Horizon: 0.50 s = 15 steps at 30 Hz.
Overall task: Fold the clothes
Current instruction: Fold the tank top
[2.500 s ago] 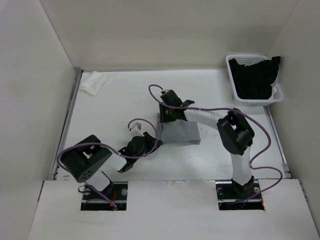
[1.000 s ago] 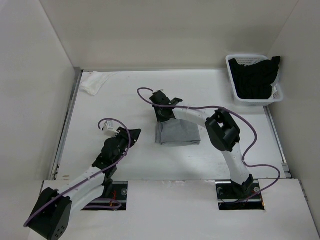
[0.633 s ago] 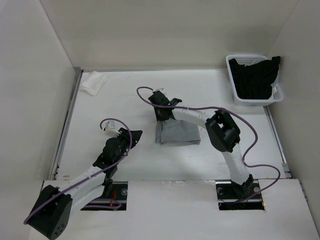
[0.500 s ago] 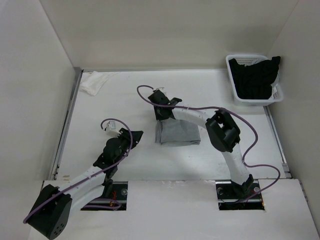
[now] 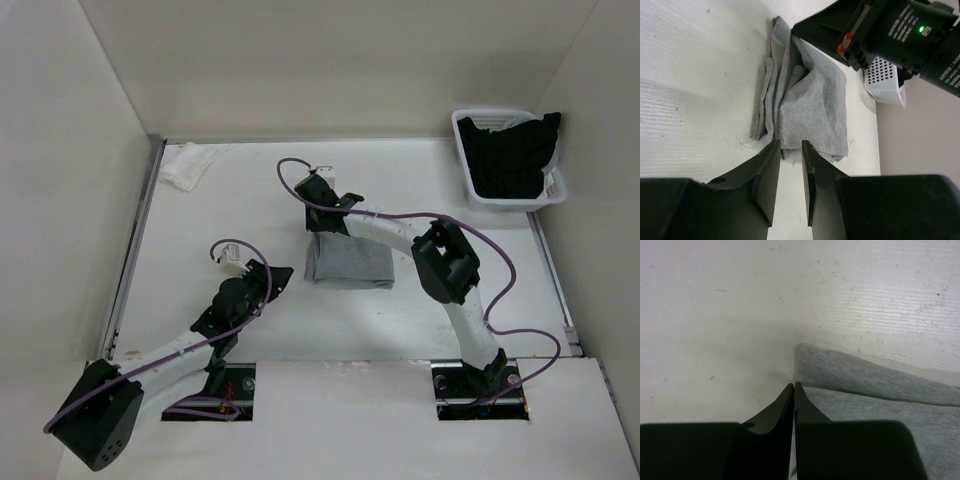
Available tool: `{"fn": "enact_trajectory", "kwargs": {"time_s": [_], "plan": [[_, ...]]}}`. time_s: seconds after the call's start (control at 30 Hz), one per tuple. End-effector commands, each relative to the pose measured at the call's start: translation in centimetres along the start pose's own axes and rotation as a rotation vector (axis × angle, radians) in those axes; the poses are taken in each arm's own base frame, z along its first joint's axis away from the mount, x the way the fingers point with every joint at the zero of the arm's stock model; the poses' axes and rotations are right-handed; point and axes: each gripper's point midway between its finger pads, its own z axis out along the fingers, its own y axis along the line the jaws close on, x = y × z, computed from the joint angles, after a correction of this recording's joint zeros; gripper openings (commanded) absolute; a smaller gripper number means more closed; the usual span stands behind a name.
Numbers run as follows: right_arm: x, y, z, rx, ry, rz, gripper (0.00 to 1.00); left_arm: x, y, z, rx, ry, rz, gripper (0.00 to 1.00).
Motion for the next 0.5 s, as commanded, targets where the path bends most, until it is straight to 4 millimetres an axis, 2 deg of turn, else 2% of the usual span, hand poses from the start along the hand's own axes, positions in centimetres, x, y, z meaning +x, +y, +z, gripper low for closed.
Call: {"fn": "enact_trajectory", "kwargs": {"time_s": [0.0, 0.23, 0.47], "plan": [[-2.8, 2.0, 0.5, -0.037, -0.098, 0.114, 0.04, -0.5, -1.4, 0.1, 0.045, -0.034, -0.02, 0.22], [-4.9, 1.5, 1.1, -0.017, -0.177, 0.303, 0.04, 0.4, -2.2, 0.3, 0.049, -0.024, 0.0, 0.22], [-4.9, 0.3, 2.5, 0.023, -0.188, 0.397, 0.1, 1.6, -2.3, 0.9, 0.041, -0.002, 0.02, 0.22]]}}
